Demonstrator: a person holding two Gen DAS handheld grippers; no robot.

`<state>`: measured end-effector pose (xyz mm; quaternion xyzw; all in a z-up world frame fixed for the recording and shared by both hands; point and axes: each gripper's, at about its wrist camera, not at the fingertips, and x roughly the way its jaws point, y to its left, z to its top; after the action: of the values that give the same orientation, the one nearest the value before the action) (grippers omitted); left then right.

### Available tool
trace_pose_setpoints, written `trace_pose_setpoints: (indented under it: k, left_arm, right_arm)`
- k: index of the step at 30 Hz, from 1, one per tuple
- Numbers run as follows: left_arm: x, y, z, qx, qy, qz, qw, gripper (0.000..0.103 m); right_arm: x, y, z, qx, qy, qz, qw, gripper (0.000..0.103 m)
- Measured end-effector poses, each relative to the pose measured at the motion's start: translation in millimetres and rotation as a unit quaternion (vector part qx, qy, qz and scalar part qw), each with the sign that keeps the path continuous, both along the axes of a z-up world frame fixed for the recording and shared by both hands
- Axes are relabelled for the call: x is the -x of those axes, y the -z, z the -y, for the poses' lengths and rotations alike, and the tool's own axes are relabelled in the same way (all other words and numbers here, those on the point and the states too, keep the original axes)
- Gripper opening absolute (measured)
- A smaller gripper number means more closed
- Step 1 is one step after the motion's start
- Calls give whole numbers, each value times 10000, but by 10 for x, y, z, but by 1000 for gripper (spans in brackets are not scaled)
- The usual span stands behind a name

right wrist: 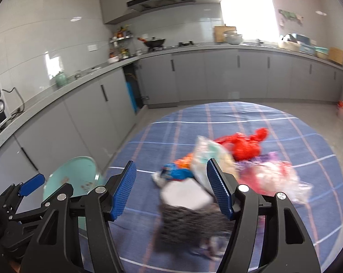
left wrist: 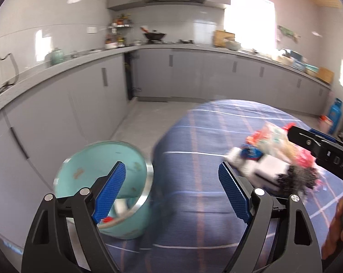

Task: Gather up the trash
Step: 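Grasp the black mesh net with the left tool while the right tool grasps the pink bag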

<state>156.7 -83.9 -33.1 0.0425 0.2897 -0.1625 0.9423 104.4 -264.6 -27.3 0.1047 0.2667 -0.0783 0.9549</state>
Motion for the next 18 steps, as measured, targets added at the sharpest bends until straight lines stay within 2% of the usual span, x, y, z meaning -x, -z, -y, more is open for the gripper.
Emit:
trace_pose_setpoints:
  k: [6, 12, 18]
  left_arm:
    - [166, 25, 412, -58, 566, -20, 9984, 82]
    - [297, 90, 719, -107, 947, -96, 9954, 82]
    - [334, 105, 951, -63, 1250, -206, 9919, 78]
  right_arm:
    - [254, 75, 366, 114, 310, -140, 9994, 63]
    - [460, 203, 685, 82, 474, -355, 9982, 52]
    - [619, 346, 880, 88, 471, -550, 9973, 48]
